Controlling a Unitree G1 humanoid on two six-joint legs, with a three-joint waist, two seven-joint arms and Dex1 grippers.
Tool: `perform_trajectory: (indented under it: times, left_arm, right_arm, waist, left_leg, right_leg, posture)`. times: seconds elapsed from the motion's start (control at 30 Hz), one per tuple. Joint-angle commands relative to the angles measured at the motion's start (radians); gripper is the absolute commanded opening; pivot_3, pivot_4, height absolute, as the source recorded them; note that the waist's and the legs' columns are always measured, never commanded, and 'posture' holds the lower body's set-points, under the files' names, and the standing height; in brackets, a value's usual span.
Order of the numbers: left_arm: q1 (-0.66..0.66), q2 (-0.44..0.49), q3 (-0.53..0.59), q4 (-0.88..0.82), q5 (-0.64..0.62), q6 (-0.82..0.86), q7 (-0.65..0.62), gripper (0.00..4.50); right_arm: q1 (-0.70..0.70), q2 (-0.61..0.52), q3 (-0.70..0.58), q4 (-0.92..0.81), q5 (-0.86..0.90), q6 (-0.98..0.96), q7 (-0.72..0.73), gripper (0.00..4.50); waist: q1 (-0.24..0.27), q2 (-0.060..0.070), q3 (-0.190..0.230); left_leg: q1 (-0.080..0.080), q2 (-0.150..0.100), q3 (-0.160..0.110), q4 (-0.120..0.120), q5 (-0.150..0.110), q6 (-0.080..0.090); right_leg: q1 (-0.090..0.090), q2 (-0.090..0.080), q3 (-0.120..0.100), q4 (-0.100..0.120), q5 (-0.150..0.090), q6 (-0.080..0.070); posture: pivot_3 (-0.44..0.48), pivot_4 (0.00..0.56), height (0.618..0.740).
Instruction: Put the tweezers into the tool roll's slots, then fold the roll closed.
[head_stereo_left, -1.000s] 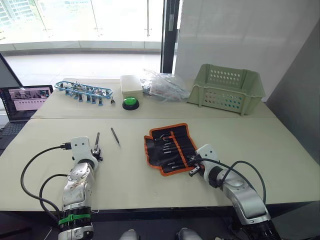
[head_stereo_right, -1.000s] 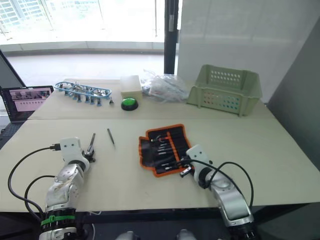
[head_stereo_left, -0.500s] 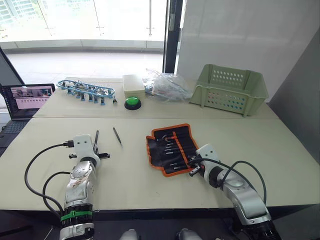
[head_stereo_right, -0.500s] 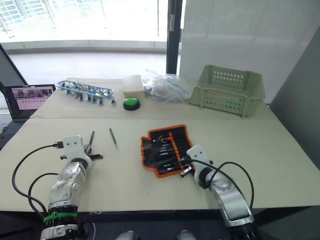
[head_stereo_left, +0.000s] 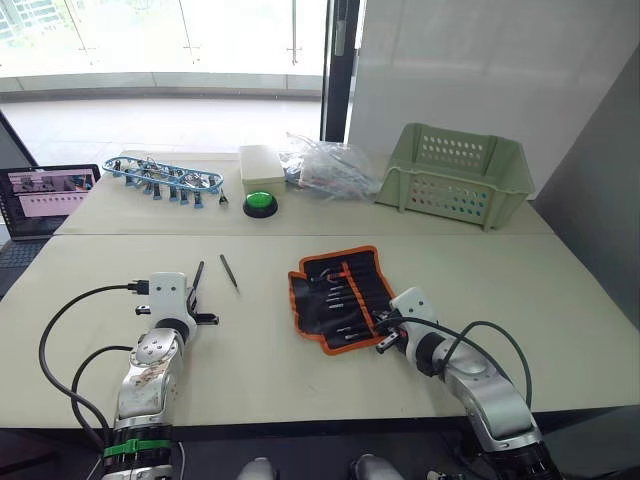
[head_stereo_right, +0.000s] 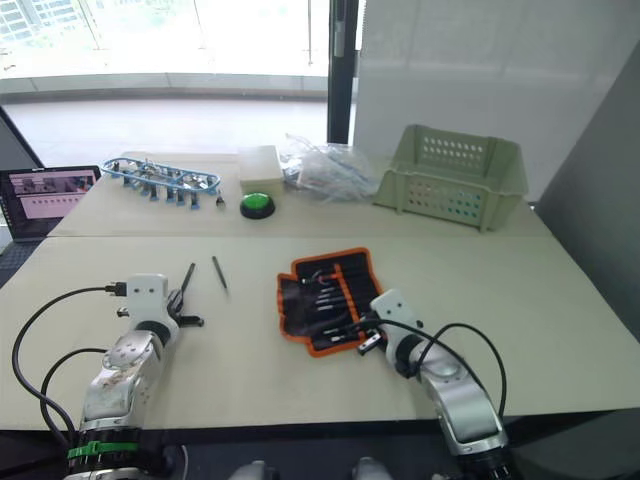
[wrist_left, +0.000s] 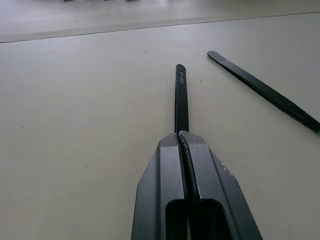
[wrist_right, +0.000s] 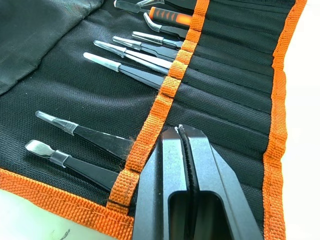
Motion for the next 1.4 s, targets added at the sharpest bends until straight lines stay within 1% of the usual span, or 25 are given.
perform_trajectory:
  times: [0.03,0.13,0.27,0.37,0.47,0.53,0.7,0.8,0.9,1.0,1.13,1.4]
  left_arm:
    - [-0.017,0.075,-0.008,-0.132,-0.058,0.008,-0.119,0.01]
    - [-0.043,0.121,-0.023,-0.185,-0.122,0.035,-0.214,0.01]
    - [-0.125,0.157,-0.064,-0.239,-0.263,0.121,-0.367,0.01]
    - [-0.176,0.185,-0.152,-0.24,-0.345,0.187,-0.519,0.01]
    - [-0.212,0.226,-0.256,-0.192,-0.319,0.191,-0.616,0.01]
    - [-0.245,0.239,-0.322,-0.155,-0.294,0.194,-0.659,0.01]
    - [-0.312,0.235,-0.414,-0.086,-0.242,0.187,-0.696,0.01]
    - [-0.356,0.246,-0.5,-0.043,-0.176,0.183,-0.731,0.01]
    - [-0.37,0.259,-0.534,-0.042,-0.151,0.197,-0.757,0.01]
    - [-0.4,0.277,-0.585,-0.041,-0.095,0.233,-0.754,0.01]
    - [-0.445,0.269,-0.618,-0.044,-0.055,0.263,-0.748,0.01]
    - [-0.463,0.247,-0.676,-0.018,0.027,0.21,-0.756,0.01]
  right_arm:
    - [0.033,-0.002,0.023,0.02,-0.001,0.045,0.004,0.0]
    - [0.039,-0.003,0.024,0.015,-0.001,0.048,0.002,0.0]
    - [0.045,0.0,0.025,0.004,0.0,0.054,-0.003,0.0]
    - [0.052,0.007,0.027,-0.002,-0.003,0.058,-0.012,0.0]
    - [0.057,0.007,0.031,-0.009,-0.01,0.062,-0.019,0.0]
    - [0.06,0.008,0.032,-0.014,-0.01,0.066,-0.026,0.0]
    - [0.065,0.009,0.035,-0.024,-0.013,0.073,-0.039,0.0]
    - [0.065,0.015,0.037,-0.037,-0.017,0.078,-0.054,0.0]
    - [0.068,0.02,0.038,-0.043,-0.019,0.081,-0.063,0.0]
    - [0.072,0.026,0.037,-0.047,-0.018,0.084,-0.075,0.0]
    - [0.077,0.031,0.039,-0.055,-0.016,0.087,-0.086,0.0]
    - [0.084,0.038,0.045,-0.06,-0.017,0.088,-0.094,0.0]
  waist:
    - [0.0,0.0,0.0]
    - [0.0,0.0,0.0]
    - [0.0,-0.002,0.001]
    - [-0.001,-0.002,0.001]
    - [-0.006,-0.001,0.001]
    - [-0.008,-0.001,0.002]
    - [-0.005,-0.001,0.002]
    - [-0.003,-0.001,0.002]
    - [-0.004,-0.001,0.002]
    - [-0.003,-0.001,0.002]
    - [-0.001,-0.001,0.002]
    - [-0.002,-0.001,0.002]
  left_leg:
    - [0.0,0.0,0.0,0.0,0.0,0.0]
    - [0.0,0.0,0.0,-0.001,0.0,0.0]
    - [-0.001,0.0,0.0,-0.001,0.0,0.0]
    - [-0.001,0.0,0.0,-0.001,0.0,0.0]
    - [-0.001,0.0,0.0,-0.001,0.0,0.0]
    - [-0.001,0.0,0.0,-0.001,-0.001,0.001]
    - [-0.001,0.0,0.0,-0.001,0.0,0.001]
    - [-0.001,0.0,0.0,-0.001,0.0,0.001]
    - [-0.001,0.0,0.0,-0.001,0.0,0.001]
    - [-0.002,0.0,0.0,-0.001,-0.001,0.001]
    - [-0.002,0.0,-0.001,-0.001,0.0,0.001]
    - [-0.001,0.0,-0.001,-0.001,-0.001,0.001]
  right_leg:
    - [0.0,0.0,0.0,0.0,0.0,0.0]
    - [0.0,0.0,0.0,0.0,-0.001,-0.001]
    - [0.0,0.0,0.0,-0.001,-0.001,0.0]
    - [0.0,0.0,0.0,-0.001,-0.001,0.0]
    - [0.0,0.001,0.0,-0.001,-0.001,0.0]
    - [0.0,0.001,0.0,-0.001,-0.002,-0.001]
    - [0.0,0.001,0.0,-0.001,-0.002,0.0]
    - [0.0,0.001,0.0,-0.001,-0.002,0.0]
    - [0.0,0.001,0.0,-0.001,-0.002,0.0]
    - [0.0,0.001,0.0,-0.001,-0.002,0.0]
    - [0.0,0.001,0.0,-0.001,-0.002,0.0]
    - [0.0,0.001,0.0,0.0,-0.002,0.0]
  posture:
    - [0.0,0.15,0.725]
    - [0.0,0.15,0.725]
    - [0.0,0.15,0.725]
    - [0.0,0.15,0.725]
    - [0.0,0.15,0.725]
    - [0.0,0.15,0.725]
    - [0.0,0.15,0.725]
    - [0.0,0.15,0.725]
    - [0.0,0.15,0.725]
    - [0.0,0.15,0.725]
    - [0.0,0.15,0.725]
    - [0.0,0.15,0.725]
